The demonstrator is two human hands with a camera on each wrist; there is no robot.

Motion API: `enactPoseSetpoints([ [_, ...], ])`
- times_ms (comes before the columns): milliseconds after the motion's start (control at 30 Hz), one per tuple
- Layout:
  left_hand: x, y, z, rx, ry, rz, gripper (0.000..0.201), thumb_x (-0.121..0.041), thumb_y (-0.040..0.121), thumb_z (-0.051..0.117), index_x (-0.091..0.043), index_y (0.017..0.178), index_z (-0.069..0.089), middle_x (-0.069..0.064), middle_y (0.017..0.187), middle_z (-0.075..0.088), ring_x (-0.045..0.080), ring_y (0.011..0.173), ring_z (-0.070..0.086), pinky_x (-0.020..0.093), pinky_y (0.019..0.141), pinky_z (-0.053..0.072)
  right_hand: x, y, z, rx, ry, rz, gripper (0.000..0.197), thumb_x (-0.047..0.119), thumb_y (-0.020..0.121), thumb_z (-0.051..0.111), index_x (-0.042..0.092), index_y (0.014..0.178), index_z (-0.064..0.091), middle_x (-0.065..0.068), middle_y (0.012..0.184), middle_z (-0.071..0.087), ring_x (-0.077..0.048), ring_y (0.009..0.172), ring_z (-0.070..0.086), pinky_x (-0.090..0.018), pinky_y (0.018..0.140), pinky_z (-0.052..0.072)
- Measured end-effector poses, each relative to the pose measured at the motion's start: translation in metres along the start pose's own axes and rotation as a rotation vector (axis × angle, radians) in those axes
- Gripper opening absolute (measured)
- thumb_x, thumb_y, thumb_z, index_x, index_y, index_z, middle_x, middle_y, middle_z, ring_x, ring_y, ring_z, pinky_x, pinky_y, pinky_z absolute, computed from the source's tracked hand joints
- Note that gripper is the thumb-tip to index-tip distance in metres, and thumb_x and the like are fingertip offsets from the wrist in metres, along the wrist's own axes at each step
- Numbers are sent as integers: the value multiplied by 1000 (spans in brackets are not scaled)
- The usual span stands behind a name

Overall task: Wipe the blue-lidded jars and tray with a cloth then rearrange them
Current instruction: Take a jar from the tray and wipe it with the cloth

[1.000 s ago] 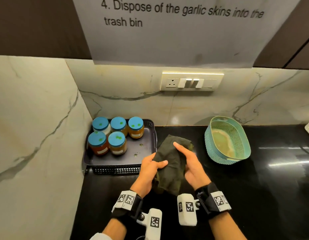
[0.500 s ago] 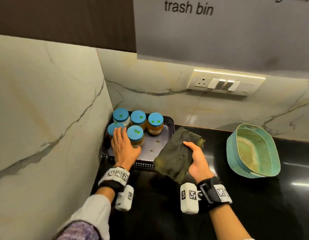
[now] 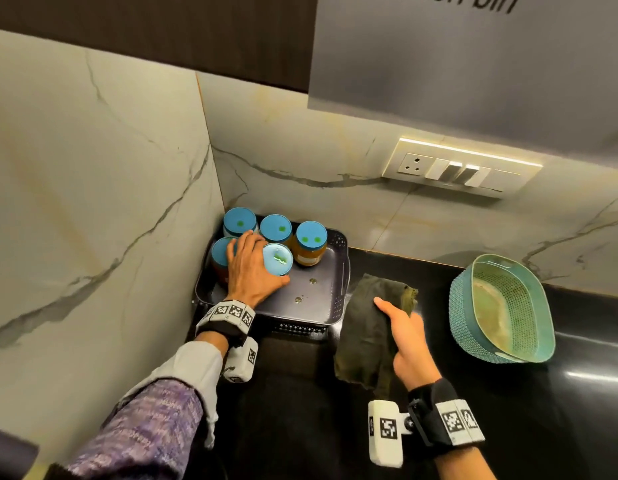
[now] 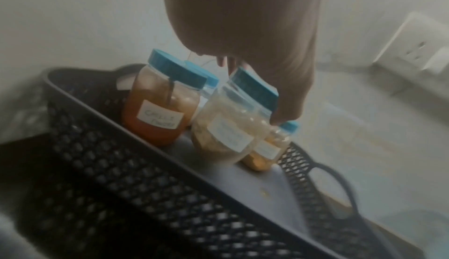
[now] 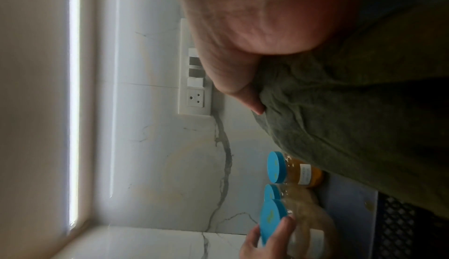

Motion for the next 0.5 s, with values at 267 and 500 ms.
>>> enactPoseSetpoints([
  [267, -67, -105, -30, -180, -222, 182, 87, -58, 61, 78, -9, 130, 58, 10, 132, 59, 29, 138, 48, 42, 117, 36, 46, -67, 6, 76, -355, -651, 22, 11, 97, 71, 27, 111, 73, 5, 101, 77, -9, 97, 73, -27, 83, 58],
  [500, -41, -184, 37, 29, -264, 89, 72, -46, 48, 83, -10, 107, 63, 3, 107, 59, 30, 105, 61, 45, 90, 48, -11, -95, 39, 174, -965, -1159, 49, -1, 67, 70, 14, 113, 79, -2, 109, 68, -18, 92, 66, -27, 75, 54],
])
Point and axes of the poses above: each hand's wrist, its own y-axis towards the middle knuckle, its own z-axis out of the palm, x = y × z, the point moved 7 cm from there along y, towards the middle knuckle
